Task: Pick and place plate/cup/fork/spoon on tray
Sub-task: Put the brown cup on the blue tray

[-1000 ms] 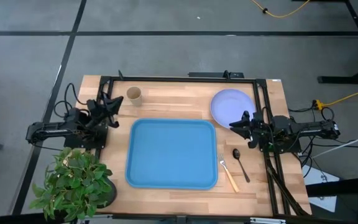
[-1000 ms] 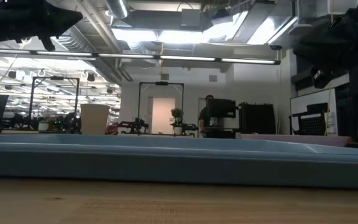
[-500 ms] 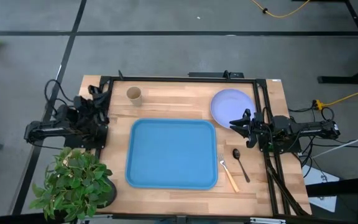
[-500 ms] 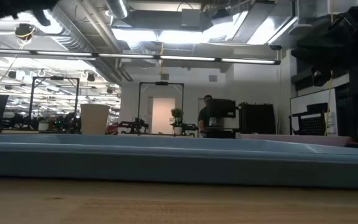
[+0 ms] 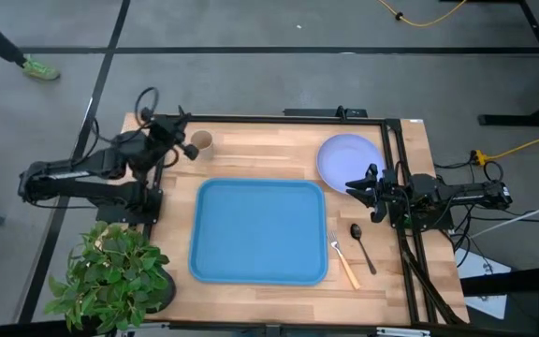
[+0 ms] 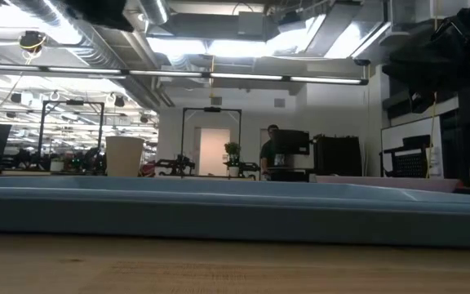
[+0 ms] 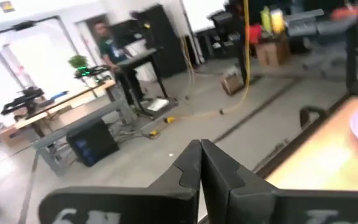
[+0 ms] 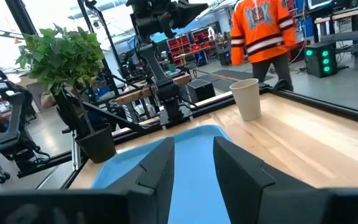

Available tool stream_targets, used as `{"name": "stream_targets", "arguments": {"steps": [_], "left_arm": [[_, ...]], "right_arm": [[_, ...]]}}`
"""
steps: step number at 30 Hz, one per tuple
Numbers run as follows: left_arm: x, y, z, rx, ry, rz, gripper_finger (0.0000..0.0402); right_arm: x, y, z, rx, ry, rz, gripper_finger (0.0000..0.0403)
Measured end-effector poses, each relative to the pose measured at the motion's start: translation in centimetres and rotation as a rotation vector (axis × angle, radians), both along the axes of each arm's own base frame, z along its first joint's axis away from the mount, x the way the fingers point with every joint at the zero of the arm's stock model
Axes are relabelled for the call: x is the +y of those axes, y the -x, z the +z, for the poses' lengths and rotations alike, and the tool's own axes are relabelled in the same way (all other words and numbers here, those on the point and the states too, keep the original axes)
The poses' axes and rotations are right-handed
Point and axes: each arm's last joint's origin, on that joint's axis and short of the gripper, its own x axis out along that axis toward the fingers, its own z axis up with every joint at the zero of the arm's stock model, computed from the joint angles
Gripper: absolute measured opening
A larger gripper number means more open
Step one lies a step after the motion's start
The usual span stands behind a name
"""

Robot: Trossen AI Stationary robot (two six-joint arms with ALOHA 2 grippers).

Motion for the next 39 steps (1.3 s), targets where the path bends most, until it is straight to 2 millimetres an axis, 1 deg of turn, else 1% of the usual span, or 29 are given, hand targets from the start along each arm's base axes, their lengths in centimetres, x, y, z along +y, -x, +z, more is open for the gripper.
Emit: {"name": "stream_targets", "arguments": {"steps": [5,8,11,14,16,20,23,25,30,34,39], "left_arm": [[0.6,-1.5,0.1,0.102,0.029,-0.032,0.0000],[1.3,-2.1,-0.5,0.134,0.060,-0.048,0.0000],[2.6,-2.5,-1.1,0.160,0.100,-0.076,0.0000],[4.3,-2.9,-1.9,0.188,0.154,-0.107,0.0000],[5.7,-3.0,-2.4,0.201,0.194,-0.111,0.0000],[8.1,-3.0,-3.1,0.220,0.364,-0.130,0.0000],[9.1,-3.0,-3.7,0.247,0.516,-0.145,0.0000],[9.5,-3.2,-4.2,0.268,0.555,-0.147,0.0000],[10.0,-3.6,-4.5,0.284,0.532,-0.092,0.0000],[10.1,-3.5,-4.4,0.288,0.507,-0.039,0.0000],[10.2,-3.5,-4.4,0.287,0.506,-0.020,0.0000]], "right_arm": [[0.1,0.0,-0.4,0.032,-0.065,0.050,0.0117],[0.2,0.0,-0.5,0.044,-0.071,0.059,0.0117],[0.2,0.0,-0.5,0.041,-0.071,0.058,0.0117],[0.2,0.0,-0.4,0.041,-0.063,0.058,0.0117],[0.2,0.0,-0.4,0.044,-0.012,0.055,0.0117],[0.0,0.0,-0.3,0.037,0.123,0.008,0.0117],[-0.1,0.0,0.0,0.016,0.150,-0.046,0.0117],[-0.2,0.0,0.1,0.014,0.166,-0.077,0.0117],[-0.3,0.1,0.2,0.018,0.231,-0.132,0.0117],[-0.3,0.1,0.2,0.024,0.265,-0.138,0.0117],[-0.3,0.1,0.2,0.025,0.271,-0.138,0.0117]]}}
